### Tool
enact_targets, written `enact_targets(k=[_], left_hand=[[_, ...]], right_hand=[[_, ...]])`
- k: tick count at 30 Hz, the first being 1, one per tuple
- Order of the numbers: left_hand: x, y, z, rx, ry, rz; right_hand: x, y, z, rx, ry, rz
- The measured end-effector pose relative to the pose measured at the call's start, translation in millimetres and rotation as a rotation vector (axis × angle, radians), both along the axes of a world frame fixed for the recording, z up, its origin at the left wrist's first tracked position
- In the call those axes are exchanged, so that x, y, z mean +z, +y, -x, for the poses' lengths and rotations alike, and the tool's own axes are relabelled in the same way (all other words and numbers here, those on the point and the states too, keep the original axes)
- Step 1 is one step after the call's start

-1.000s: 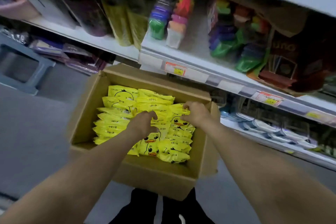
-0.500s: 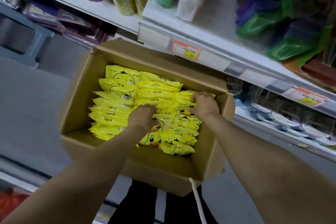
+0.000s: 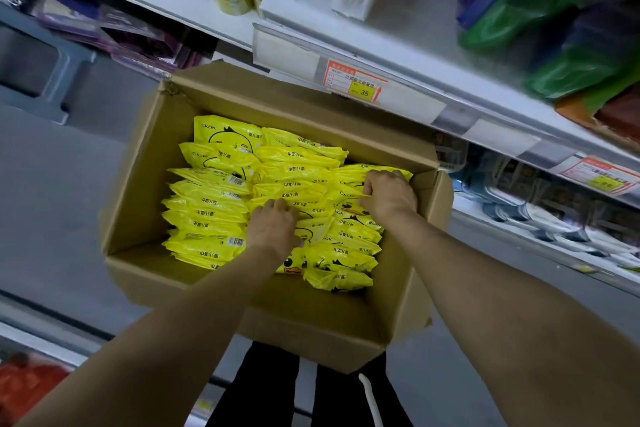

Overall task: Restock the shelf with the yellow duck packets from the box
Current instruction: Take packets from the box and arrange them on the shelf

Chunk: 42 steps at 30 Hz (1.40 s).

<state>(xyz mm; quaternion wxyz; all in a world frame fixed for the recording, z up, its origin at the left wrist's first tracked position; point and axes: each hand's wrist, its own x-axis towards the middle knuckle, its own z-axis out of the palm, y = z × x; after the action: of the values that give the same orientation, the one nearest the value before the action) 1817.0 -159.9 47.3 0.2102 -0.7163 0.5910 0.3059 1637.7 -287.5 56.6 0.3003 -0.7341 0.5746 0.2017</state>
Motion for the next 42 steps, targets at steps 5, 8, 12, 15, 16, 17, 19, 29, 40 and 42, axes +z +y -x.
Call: enact_targets(k=[5, 8, 12, 15, 16, 17, 19, 29, 40, 42], left_hand=[[-0.5, 7.8, 5.8, -0.083, -0.079, 0.023], [-2.0, 17.7, 10.6, -0.098, -0.077, 0.006], [7.4, 10.4, 3.9, 0.063, 0.032, -0.052], [18.7, 2.4, -13.6, 0.229, 0.172, -0.077], [24.7, 0.1, -19.8, 0.293, 0.232, -0.086], [32.2, -2.2, -25.9, 0.354, 0.297, -0.096], [50.6, -6.5, -37.0, 0.44, 0.401, -0.103], [169.8, -35.3, -60.2, 0.453, 0.594, -0.02], [311.1, -66.4, -18.0, 0.184, 0.775, 0.148], [336.7, -70.3, -7.4, 0.108, 0.814, 0.183]], right_hand=[[-5.4, 5.5, -0.3, 0.021, 0.034, -0.024], [-10.2, 5.7, -0.8, 0.069, 0.074, -0.017], [-9.7, 1.9, 1.7, 0.034, 0.069, -0.064], [1.0, 6.6, 5.7, -0.037, 0.017, -0.115], [5.1, 9.0, 7.2, -0.066, -0.003, -0.126], [9.8, 11.4, 8.7, -0.092, -0.027, -0.127], [26.5, 15.5, 9.2, -0.135, -0.068, -0.109], [167.3, 23.4, 17.0, -0.146, -0.25, -0.01], [318.0, 46.7, 57.0, -0.262, -0.311, 0.353], [345.2, 49.9, 72.1, -0.298, -0.321, 0.405]])
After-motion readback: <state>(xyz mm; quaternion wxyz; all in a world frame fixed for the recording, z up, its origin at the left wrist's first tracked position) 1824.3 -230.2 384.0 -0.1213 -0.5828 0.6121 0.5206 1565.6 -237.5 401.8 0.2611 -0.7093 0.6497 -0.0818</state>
